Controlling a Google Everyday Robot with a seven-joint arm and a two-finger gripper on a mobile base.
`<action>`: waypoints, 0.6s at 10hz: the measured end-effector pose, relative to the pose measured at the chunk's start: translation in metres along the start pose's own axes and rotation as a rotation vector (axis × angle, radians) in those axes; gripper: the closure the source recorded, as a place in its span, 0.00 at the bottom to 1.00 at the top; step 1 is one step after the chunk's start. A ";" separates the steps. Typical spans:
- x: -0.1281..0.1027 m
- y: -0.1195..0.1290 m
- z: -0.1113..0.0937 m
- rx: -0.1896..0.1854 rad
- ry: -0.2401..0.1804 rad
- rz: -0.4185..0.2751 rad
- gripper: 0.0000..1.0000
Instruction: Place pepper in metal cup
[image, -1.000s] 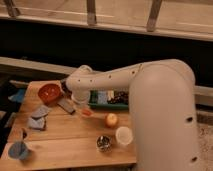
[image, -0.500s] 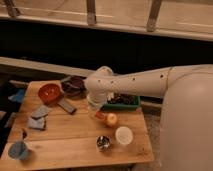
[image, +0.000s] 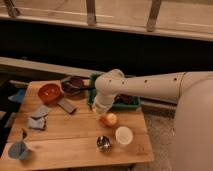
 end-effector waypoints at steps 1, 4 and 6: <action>-0.001 0.001 0.000 -0.001 0.000 -0.003 1.00; 0.000 0.001 0.001 -0.001 0.002 -0.003 1.00; 0.000 0.001 0.001 0.001 0.004 -0.002 1.00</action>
